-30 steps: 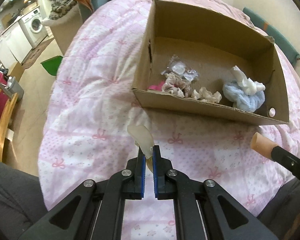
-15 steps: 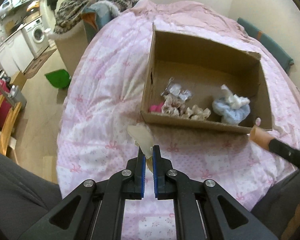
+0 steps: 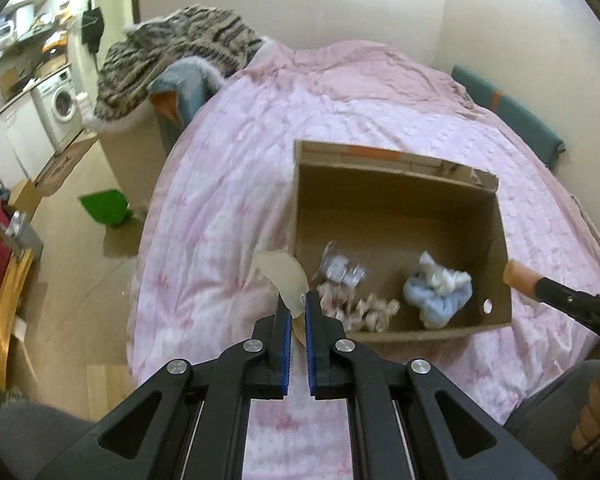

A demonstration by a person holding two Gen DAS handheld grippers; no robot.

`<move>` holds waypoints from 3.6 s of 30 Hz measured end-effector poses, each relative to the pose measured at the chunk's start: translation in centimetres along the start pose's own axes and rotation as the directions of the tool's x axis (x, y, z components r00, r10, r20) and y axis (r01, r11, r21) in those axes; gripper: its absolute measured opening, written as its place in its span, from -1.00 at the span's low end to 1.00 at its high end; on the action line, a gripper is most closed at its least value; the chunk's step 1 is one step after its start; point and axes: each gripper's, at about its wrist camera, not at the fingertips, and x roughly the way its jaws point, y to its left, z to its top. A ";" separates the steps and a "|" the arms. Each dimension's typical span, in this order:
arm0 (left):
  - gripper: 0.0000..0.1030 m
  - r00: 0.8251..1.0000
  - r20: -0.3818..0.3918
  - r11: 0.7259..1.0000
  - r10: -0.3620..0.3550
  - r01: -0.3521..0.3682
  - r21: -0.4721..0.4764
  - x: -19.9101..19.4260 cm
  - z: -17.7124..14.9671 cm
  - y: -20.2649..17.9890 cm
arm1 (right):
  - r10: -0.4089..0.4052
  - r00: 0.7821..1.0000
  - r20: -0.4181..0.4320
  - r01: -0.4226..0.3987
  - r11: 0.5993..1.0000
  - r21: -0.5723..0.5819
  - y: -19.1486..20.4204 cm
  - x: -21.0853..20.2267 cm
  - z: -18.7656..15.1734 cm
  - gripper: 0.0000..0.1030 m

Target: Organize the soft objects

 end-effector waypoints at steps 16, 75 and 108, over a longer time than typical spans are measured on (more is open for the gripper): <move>-0.88 0.994 -0.030 0.987 -0.101 0.104 0.120 7.0 3.2 -4.7 | -0.060 0.997 -0.053 0.058 0.997 -0.043 -1.1 5.9 1.2 -0.90; 0.92 1.000 0.025 1.000 -0.007 0.007 0.017 7.8 1.4 -3.3 | -0.200 0.979 0.038 0.203 0.973 -0.112 -0.6 6.9 0.8 0.50; 0.99 0.992 0.123 1.000 0.005 -0.005 -0.001 -2.5 -4.2 -0.6 | -0.295 0.934 0.202 0.337 0.914 -0.227 4.8 -0.7 -5.1 0.51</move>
